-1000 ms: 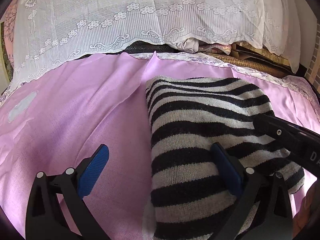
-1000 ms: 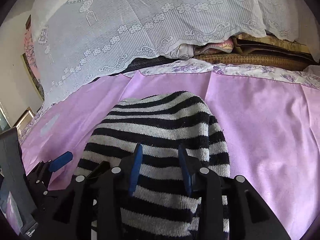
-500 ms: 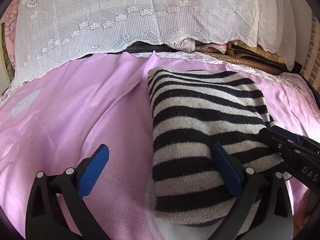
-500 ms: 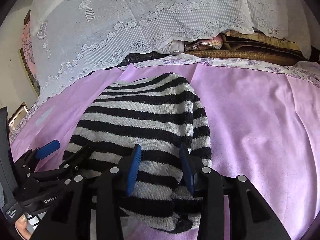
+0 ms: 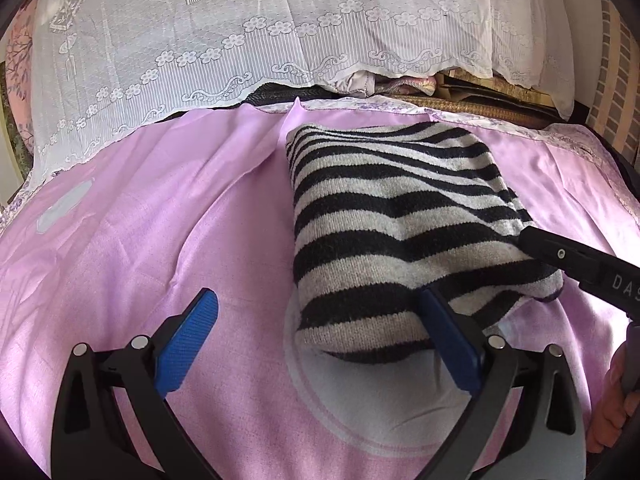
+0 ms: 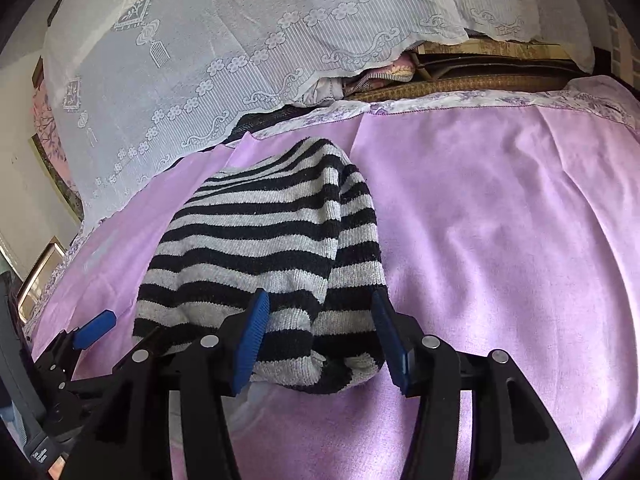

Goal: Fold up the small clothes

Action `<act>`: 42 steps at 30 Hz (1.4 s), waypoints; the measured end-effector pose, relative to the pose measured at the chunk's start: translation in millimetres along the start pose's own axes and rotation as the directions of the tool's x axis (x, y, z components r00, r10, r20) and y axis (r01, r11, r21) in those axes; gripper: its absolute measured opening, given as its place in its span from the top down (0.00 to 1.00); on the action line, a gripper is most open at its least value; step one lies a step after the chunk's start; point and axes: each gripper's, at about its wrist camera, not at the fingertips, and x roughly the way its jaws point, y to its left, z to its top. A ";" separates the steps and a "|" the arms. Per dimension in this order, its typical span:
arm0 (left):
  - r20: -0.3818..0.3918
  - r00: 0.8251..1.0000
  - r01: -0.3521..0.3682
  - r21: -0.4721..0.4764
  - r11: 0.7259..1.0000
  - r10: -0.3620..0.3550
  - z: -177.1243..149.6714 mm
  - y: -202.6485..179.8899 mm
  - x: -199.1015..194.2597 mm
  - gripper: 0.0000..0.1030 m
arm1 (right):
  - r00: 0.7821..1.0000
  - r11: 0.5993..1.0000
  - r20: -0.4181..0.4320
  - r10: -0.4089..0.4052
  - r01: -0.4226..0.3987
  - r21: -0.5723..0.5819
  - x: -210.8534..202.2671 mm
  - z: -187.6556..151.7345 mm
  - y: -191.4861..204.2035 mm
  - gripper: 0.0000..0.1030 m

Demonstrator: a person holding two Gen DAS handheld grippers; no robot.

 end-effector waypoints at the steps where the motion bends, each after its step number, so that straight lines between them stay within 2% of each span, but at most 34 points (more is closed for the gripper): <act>1: -0.013 1.000 0.002 -0.002 1.000 -0.002 -0.8 0.6 2.0 0.05 | 1.000 1.000 0.002 0.004 -0.004 0.003 0.6 -1.8 -1.5 0.44; 5: -0.038 0.999 0.021 -0.027 0.999 -0.022 -3.5 5.6 4.8 0.04 | 1.000 1.000 0.005 0.019 -0.019 0.015 2.9 -3.9 -4.3 0.42; 11: -0.029 0.999 0.013 -0.016 1.000 -0.013 -8.0 4.3 -2.0 0.04 | 0.999 0.999 0.007 0.031 -0.032 0.020 3.3 -4.7 -6.1 0.37; 12: -0.027 1.000 0.013 -0.016 1.000 -0.014 -9.0 4.3 -3.7 0.04 | 0.999 0.999 0.006 0.031 -0.031 0.023 3.1 -5.1 -6.6 0.33; 13: -0.026 1.000 0.016 -0.018 1.000 -0.016 -10.0 5.1 -5.6 0.05 | 1.000 0.999 0.005 0.017 -0.017 0.027 2.4 -5.8 -7.2 0.18; 14: -0.024 1.000 0.019 -0.025 1.000 -0.019 -10.8 6.6 -7.7 0.05 | 1.000 0.999 -0.009 -0.006 0.006 0.042 3.6 -7.0 -9.5 0.14; 18: -0.031 0.997 0.063 -0.063 0.996 -0.065 -14.3 13.8 -14.9 0.05 | 0.995 0.984 -0.045 0.084 -0.075 0.163 5.6 -12.0 -29.5 0.14; 23: 0.002 0.988 0.153 -0.122 0.981 -0.154 -10.1 23.8 -24.6 0.05 | 0.996 0.984 -0.026 0.088 -0.083 0.155 -5.4 -14.1 -27.4 0.14; 29: -0.009 0.961 0.265 -0.248 0.932 -0.276 -4.2 42.6 -20.2 0.05 | 0.994 0.982 0.004 0.105 -0.105 0.158 -17.0 -8.5 -29.3 0.14; 35: -0.015 0.928 0.347 -0.329 0.878 -0.372 16.3 54.0 2.1 0.05 | 0.983 0.951 -0.004 0.182 -0.175 0.254 -6.9 4.9 -48.5 0.14; 39: -0.081 0.929 0.322 -0.312 0.894 -0.362 23.9 43.6 32.7 0.05 | 0.972 0.921 -0.013 0.234 -0.218 0.322 12.6 17.0 -61.8 0.14; 42: -0.103 0.919 0.331 -0.321 0.887 -0.380 24.2 41.0 50.2 0.05 | 0.970 0.918 -0.029 0.240 -0.217 0.333 27.1 23.0 -65.3 0.14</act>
